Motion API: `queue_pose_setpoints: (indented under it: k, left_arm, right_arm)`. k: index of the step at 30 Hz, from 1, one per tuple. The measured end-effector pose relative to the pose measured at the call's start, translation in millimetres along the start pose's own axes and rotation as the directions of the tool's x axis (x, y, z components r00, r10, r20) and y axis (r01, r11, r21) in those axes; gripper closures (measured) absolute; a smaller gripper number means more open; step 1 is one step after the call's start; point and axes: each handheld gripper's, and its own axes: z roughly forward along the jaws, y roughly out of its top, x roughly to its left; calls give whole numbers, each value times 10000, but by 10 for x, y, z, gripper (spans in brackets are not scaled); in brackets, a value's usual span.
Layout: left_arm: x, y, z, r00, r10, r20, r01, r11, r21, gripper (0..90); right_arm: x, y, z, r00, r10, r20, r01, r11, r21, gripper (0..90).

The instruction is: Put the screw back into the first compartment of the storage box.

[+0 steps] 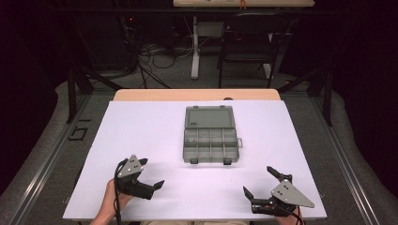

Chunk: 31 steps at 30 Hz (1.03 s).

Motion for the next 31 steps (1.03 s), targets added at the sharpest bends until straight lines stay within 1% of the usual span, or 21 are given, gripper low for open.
queue_pose_setpoints:
  k: [2, 4, 6, 7, 8, 9, 11, 12, 15, 16, 18, 19, 21, 22, 24, 25, 26, 31]
  left_arm:
    - [-13, -57, -25, 10000, -10, -50, 9, 9997, -238, 0]
    - [-41, -119, -59, 9996, 120, -268, -134, 9987, -491, 0]
    - [-60, -160, -95, 9992, 152, -376, -179, 9973, -714, 0]
    - [-71, -182, -115, 9993, 127, -364, -158, 9963, -848, 0]
    - [-89, -212, -139, 9989, 154, -452, -199, 9946, -1020, 0]
    - [-96, -227, -156, 9987, 176, -479, -227, 9938, -1084, 0]
    - [-116, -264, -200, 9987, 116, -505, -182, 9912, -1310, 0]
    - [-124, -280, -225, 9982, 151, -589, -230, 9904, -1361, 0]
    - [-136, -360, -288, 9979, -66, -644, -33, 9883, -1528, 0]
    - [-144, -383, -295, 9971, -124, -749, -4, 9856, -1689, 0]
    - [-142, -400, -310, 9975, -132, -698, 13, 9859, -1674, 0]
    - [-146, -416, -318, 9970, -201, -753, 69, 9850, -1725, 0]
    - [-135, -432, -337, 9967, -187, -786, 53, 9857, -1685, 0]
    - [-132, -437, -341, 9967, -278, -763, 143, 9848, -1728, 0]
    - [-120, -438, -339, 9966, -263, -783, 122, 9845, -1747, 0]
    - [-128, -438, -334, 9955, -316, -891, 159, 9851, -1715, 0]
    - [-122, -436, -327, 9966, -292, -771, 159, 9857, -1677, 0]
    - [-126, -425, -295, 9979, -272, -593, 177, 9879, -1539, 0]
  right_arm:
    - [3, 0, -2, 10000, -5, -8, 5, 10000, -27, 0]
    - [3, 0, -3, 10000, 13, 34, -13, 10000, -21, 0]
    - [2, 0, -2, 10000, 3, 14, -3, 10000, -9, 0]
    - [4, -1, -2, 10000, 13, 12, -13, 10000, -3, 0]
    - [4, 0, -4, 10000, 2, -16, -2, 10000, 37, 0]
    - [3, 0, -3, 10000, -16, -28, 16, 10000, 39, 0]
    - [6, -1, -3, 10000, 10, 4, -10, 10000, -14, 0]
    - [6, -1, -3, 10000, 10, 4, -10, 10000, -14, 0]
    - [4, -6, 2, 10000, 42, -7, -42, 10000, 48, 0]
    - [4, -6, 2, 10000, 48, -25, -48, 9999, 97, 0]
    - [7, -7, 5, 10000, 72, -12, -72, 10000, 61, 0]
    - [11, -6, 2, 9999, 100, -29, -100, 9999, 50, 0]
    - [12, -6, 2, 9999, 98, -45, -98, 9999, 49, 0]
    - [14, -5, 1, 9999, 114, -55, -113, 9999, 60, 0]
    - [18, -5, 6, 10000, 43, -56, -43, 10000, 61, 0]
    - [18, -5, 6, 10000, 43, -56, -43, 10000, 61, 0]
    - [18, -6, 7, 10000, 24, -65, -23, 10000, 66, 0]
    - [9, -9, 5, 10000, 75, -2, -75, 9999, 84, 0]
